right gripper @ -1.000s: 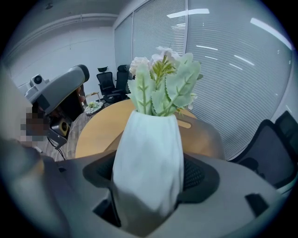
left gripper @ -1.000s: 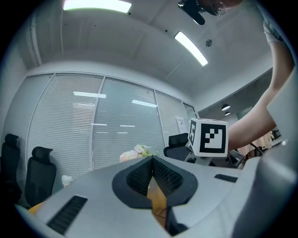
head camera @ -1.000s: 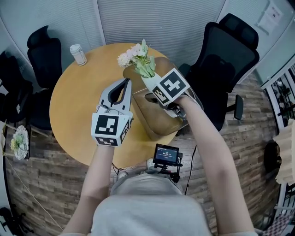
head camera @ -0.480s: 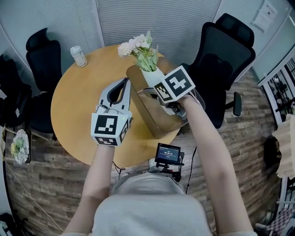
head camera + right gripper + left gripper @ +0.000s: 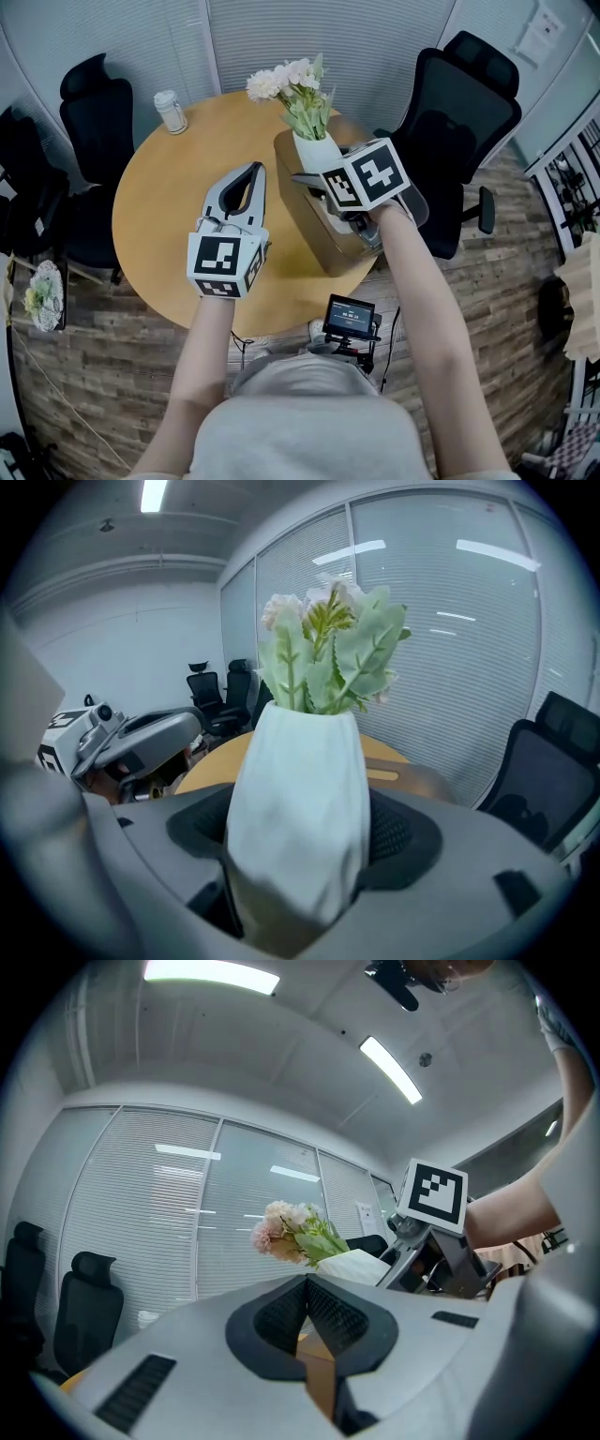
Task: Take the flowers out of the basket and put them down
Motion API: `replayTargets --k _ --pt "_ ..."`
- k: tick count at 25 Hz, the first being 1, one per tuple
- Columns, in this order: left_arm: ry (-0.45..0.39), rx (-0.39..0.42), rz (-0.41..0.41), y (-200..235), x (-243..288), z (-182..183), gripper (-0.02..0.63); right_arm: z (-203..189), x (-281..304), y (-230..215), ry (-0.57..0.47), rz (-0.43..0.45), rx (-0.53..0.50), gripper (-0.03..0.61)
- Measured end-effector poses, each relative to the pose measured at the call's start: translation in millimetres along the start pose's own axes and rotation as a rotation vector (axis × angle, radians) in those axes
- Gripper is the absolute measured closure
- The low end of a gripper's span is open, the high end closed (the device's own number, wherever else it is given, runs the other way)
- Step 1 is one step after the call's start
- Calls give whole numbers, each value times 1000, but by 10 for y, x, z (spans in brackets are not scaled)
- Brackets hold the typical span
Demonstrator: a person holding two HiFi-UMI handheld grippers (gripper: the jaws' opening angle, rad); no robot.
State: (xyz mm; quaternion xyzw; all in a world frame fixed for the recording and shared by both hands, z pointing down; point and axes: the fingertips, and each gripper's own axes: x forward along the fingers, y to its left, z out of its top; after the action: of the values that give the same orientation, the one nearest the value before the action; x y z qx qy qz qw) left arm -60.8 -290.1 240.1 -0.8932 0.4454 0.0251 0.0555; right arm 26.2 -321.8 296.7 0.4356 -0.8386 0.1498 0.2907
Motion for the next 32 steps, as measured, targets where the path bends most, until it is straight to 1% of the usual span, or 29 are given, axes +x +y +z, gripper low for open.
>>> replayTargets --k 7,18,25,32 --pt "-1 -1 18 194 -235 8 611 205 -8 264 -80 2 14 192" --pt "4 -1 56 548 -551 13 611 495 99 693 -239 76 44 192" --pt "10 10 81 794 -729 13 611 663 203 899 -333 139 114 192" --pt "23 -11 104 1025 -915 -117 611 791 288 1106 -483 173 126 192"
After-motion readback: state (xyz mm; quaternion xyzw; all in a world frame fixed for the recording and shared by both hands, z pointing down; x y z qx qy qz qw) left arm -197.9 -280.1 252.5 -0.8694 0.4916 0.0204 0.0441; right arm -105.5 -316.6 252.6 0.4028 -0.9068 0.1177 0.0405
